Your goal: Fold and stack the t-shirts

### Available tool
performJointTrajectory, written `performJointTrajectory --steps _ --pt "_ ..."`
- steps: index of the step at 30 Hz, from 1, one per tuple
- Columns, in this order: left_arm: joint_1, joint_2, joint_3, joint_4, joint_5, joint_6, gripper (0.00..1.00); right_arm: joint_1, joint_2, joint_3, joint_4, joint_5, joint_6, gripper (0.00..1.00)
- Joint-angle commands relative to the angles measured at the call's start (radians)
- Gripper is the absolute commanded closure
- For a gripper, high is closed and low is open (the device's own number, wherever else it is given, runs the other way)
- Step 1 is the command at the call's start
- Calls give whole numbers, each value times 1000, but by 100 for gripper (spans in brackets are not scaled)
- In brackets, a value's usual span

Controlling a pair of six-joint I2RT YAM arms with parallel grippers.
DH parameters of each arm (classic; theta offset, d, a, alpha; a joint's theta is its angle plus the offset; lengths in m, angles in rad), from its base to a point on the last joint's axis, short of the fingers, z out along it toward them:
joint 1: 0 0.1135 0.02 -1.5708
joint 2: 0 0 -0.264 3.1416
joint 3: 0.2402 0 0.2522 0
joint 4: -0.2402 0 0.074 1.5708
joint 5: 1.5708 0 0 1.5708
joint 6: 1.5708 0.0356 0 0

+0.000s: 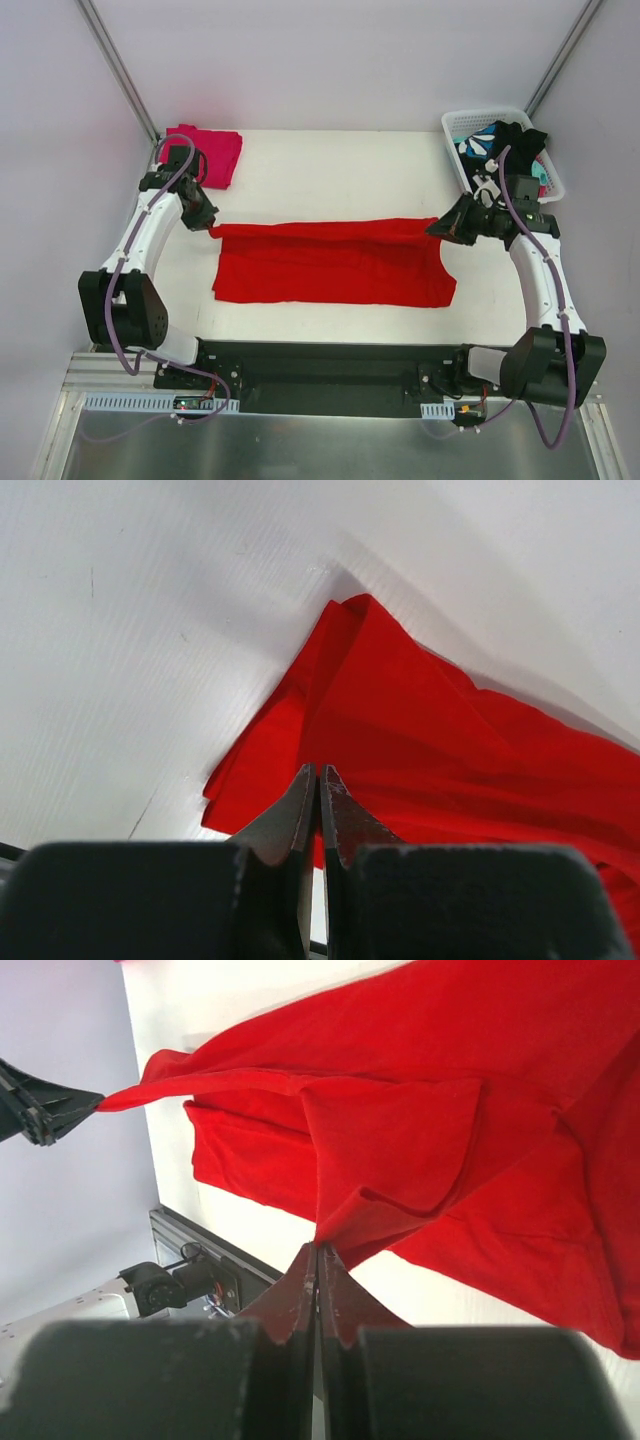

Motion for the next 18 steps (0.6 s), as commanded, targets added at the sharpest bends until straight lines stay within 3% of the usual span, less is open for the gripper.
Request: performJointTrajectory --steps 1,18 --pt "5 -70 -42 -11 -25 -26 100 -10 -64 -30 -53 54 -45 99" --pt "5 -133 -161 18 -12 -42 97 36 -134 -146 -129 190 -79 99"
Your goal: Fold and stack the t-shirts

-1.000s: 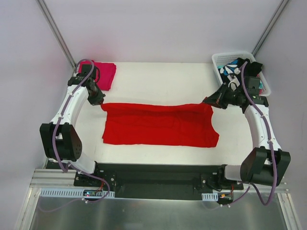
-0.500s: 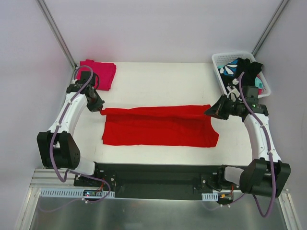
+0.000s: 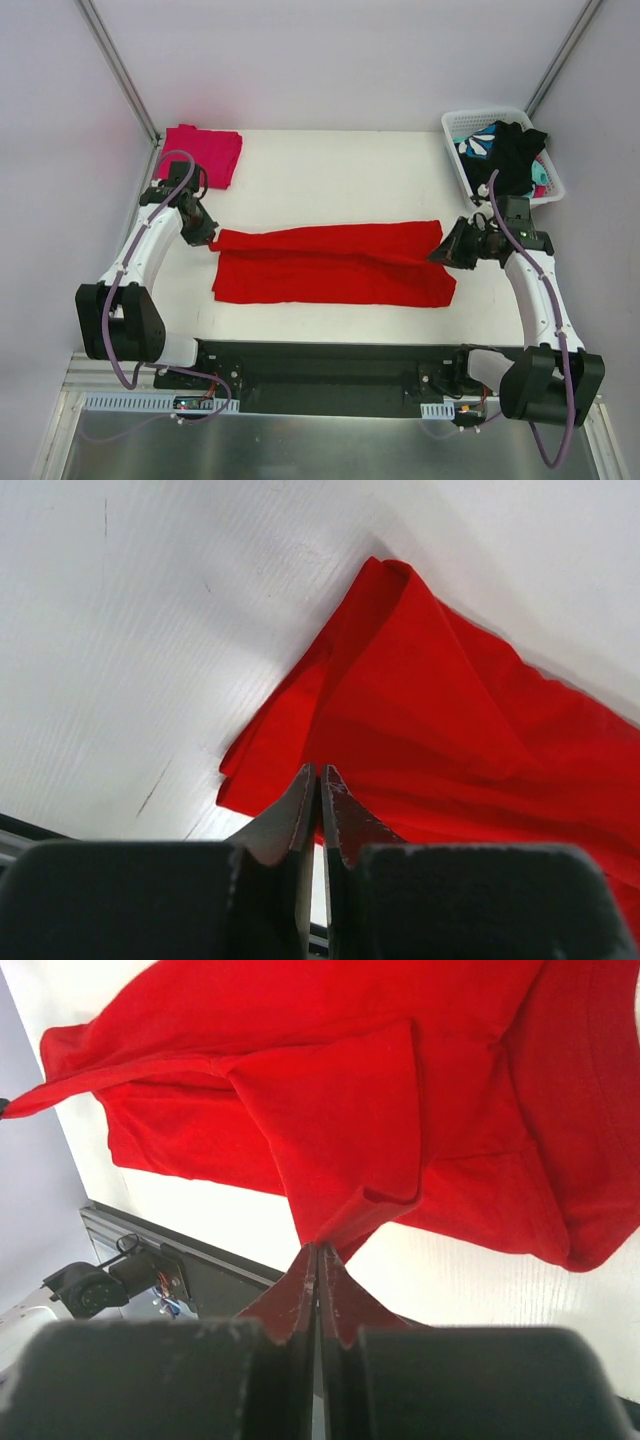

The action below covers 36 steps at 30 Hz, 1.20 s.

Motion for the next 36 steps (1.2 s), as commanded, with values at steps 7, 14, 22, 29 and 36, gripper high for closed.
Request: performJointTrajectory --steps 7,14,22,29,36 --pt "5 -75 -36 11 -11 -28 47 27 -13 38 -98 147 -18 57" --pt "3 -78 -7 9 -7 -19 41 30 2 72 -119 208 -19 48" --pt "-29 -37 -8 66 44 -31 41 61 74 114 -37 193 10 48" --pt "-179 94 -2 187 29 -28 44 69 202 84 180 40 16 50" --pt "-212 233 -1 275 -5 -22 47 69 335 141 231 -10 7 51"
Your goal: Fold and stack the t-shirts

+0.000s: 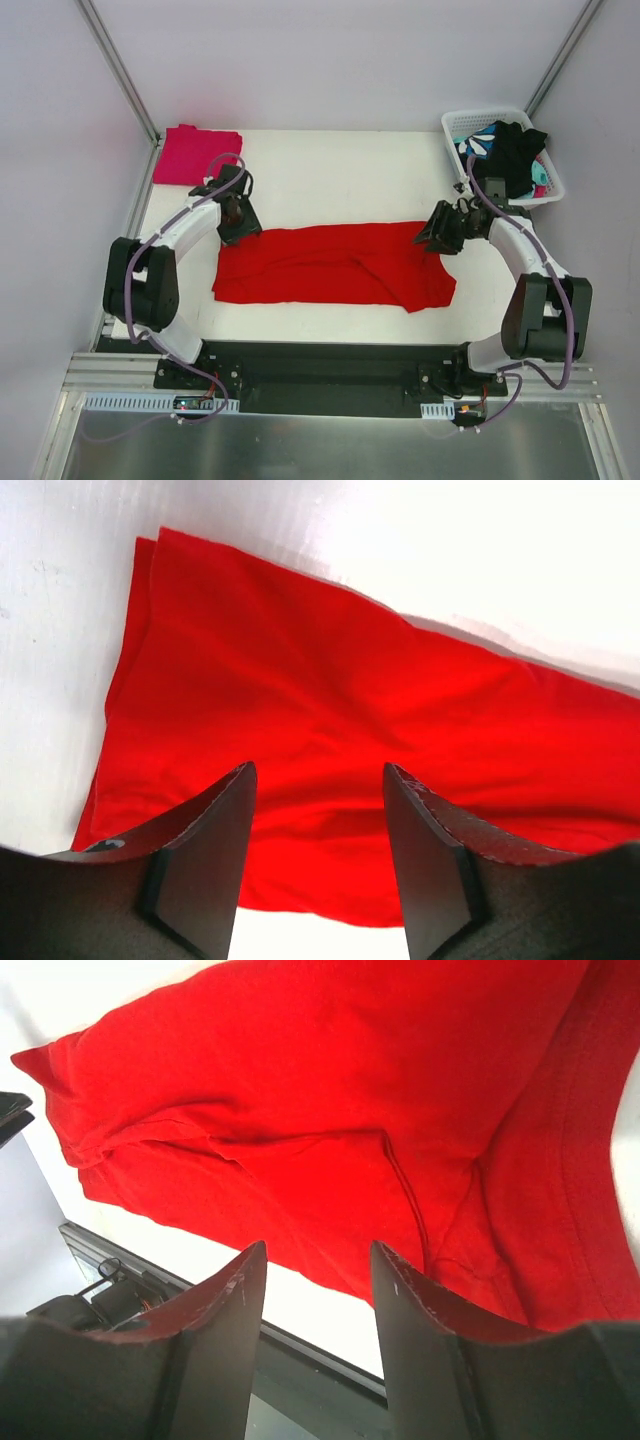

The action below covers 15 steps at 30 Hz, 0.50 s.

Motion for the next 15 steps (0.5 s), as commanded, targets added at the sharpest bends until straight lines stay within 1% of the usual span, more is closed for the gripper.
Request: performJointTrajectory --steps 1,5,7,10,11,13,15 --pt "6 49 29 61 -58 4 47 5 41 72 66 -64 -9 52" --pt "7 92 67 70 -92 13 47 5 92 106 66 -48 -21 54" --pt "10 129 98 72 -98 22 46 5 119 125 81 -44 -12 58" --pt "26 175 123 72 -89 16 46 5 197 145 137 -65 11 61" --pt "32 184 124 72 -85 15 46 5 248 159 170 -74 19 63" --pt "33 196 132 70 -88 12 46 8 309 191 184 -88 33 65" --pt "35 201 140 72 -98 16 46 11 398 251 187 -101 49 70"
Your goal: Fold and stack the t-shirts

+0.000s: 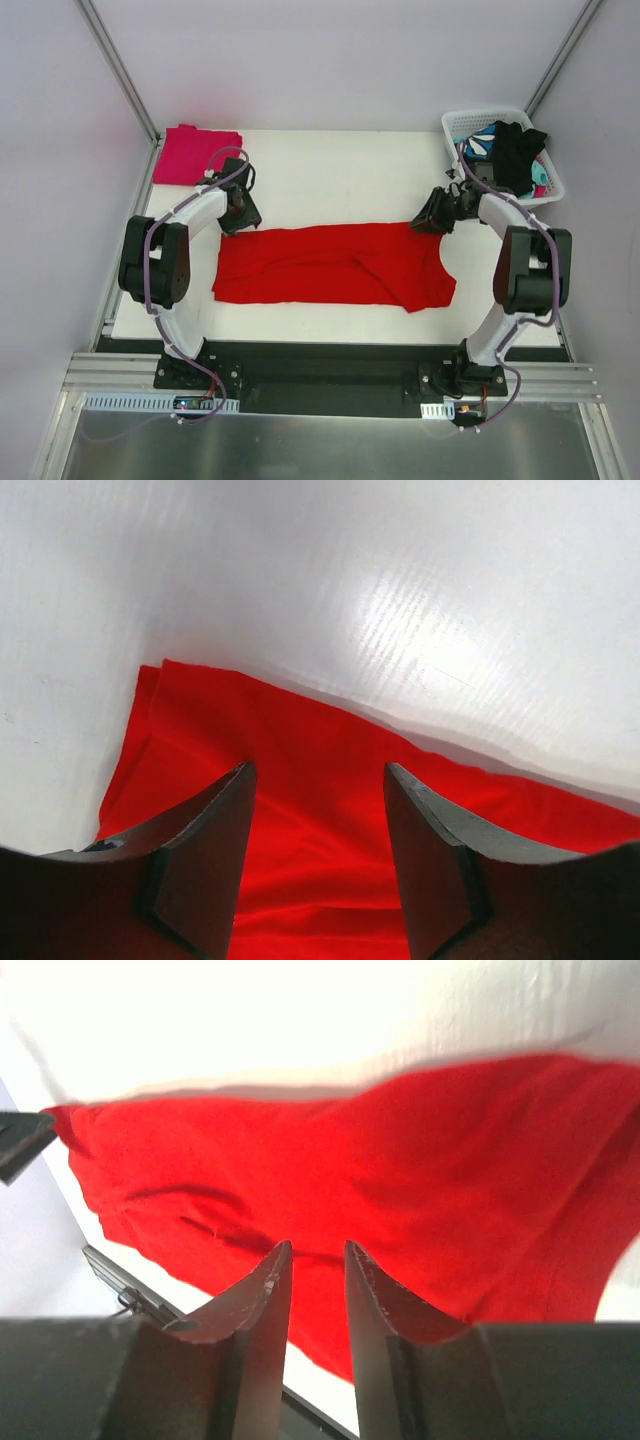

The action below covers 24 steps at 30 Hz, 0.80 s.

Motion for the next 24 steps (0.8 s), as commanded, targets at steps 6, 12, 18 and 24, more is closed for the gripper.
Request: performJointTrajectory --steps 6,12,18,24 --pt "27 6 54 -7 -40 20 46 39 247 204 42 15 31 78" --pt "35 -17 51 -7 -65 28 46 82 279 293 -100 239 -45 85" --pt "39 -29 49 -7 -54 20 46 137 267 312 -217 431 -85 86" --pt "41 -40 37 -7 -48 16 46 180 290 284 -266 546 -82 92"
